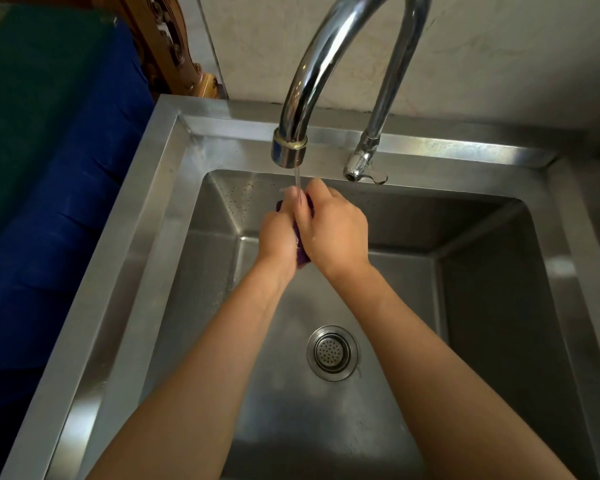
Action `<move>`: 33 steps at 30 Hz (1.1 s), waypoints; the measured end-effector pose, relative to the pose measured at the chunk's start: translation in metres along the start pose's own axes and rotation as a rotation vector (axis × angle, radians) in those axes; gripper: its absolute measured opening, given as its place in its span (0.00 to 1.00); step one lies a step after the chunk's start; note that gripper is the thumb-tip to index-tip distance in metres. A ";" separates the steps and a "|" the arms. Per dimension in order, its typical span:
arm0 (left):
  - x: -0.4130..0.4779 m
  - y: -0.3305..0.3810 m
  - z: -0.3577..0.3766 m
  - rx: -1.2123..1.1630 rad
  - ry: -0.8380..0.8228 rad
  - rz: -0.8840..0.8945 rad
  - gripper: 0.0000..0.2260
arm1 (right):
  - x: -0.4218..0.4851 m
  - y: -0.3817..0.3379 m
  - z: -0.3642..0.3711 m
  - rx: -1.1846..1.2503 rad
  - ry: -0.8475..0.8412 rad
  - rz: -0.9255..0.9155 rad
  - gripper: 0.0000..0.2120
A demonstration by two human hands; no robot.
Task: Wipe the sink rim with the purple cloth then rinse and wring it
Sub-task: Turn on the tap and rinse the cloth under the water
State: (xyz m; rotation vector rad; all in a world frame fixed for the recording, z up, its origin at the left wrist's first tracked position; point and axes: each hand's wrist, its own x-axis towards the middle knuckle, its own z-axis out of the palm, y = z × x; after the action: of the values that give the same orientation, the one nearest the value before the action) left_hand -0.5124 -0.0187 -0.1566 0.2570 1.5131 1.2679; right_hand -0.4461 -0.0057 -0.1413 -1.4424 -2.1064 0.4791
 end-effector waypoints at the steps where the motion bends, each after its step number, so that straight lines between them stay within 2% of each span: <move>1: 0.002 0.000 0.001 0.009 0.015 0.005 0.26 | 0.002 0.000 0.001 0.002 0.016 -0.003 0.18; 4: 0.003 0.001 0.003 0.097 0.074 0.094 0.24 | 0.007 0.004 0.000 0.065 0.046 0.061 0.18; 10: -0.004 0.010 0.011 0.412 0.164 0.383 0.24 | 0.014 0.009 0.001 0.352 -0.002 0.422 0.19; 12: -0.005 0.010 0.010 0.456 0.161 0.437 0.23 | 0.015 0.010 -0.002 0.526 -0.028 0.508 0.17; 14: -0.004 0.009 0.008 0.360 0.130 0.381 0.20 | 0.015 0.011 -0.012 0.685 -0.099 0.556 0.15; 17: -0.001 0.006 0.004 0.160 0.071 0.126 0.14 | 0.015 0.024 -0.024 0.737 -0.222 0.623 0.27; 19: -0.001 0.005 0.002 0.022 0.030 -0.055 0.10 | 0.016 0.037 -0.029 0.692 -0.217 0.666 0.34; 21: -0.003 0.004 0.000 -0.082 -0.007 -0.161 0.09 | 0.021 0.046 -0.038 0.710 -0.179 0.767 0.35; 23: -0.004 0.002 -0.003 -0.144 -0.025 -0.191 0.08 | 0.028 0.053 -0.047 0.763 -0.162 0.808 0.30; 28: -0.003 -0.003 -0.007 -0.192 -0.072 -0.156 0.07 | 0.043 0.056 -0.051 0.681 -0.280 0.690 0.16; 30: -0.002 -0.005 -0.008 -0.184 -0.074 -0.144 0.07 | 0.047 0.059 -0.046 0.673 -0.262 0.673 0.16; 33: 0.000 -0.007 -0.010 -0.185 -0.060 -0.144 0.07 | 0.047 0.061 -0.043 0.655 -0.209 0.636 0.22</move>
State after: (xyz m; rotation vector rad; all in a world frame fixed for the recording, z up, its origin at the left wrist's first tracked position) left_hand -0.5170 -0.0274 -0.1637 0.0639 1.3292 1.2633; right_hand -0.3883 0.0599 -0.1311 -1.6502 -1.3545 1.4551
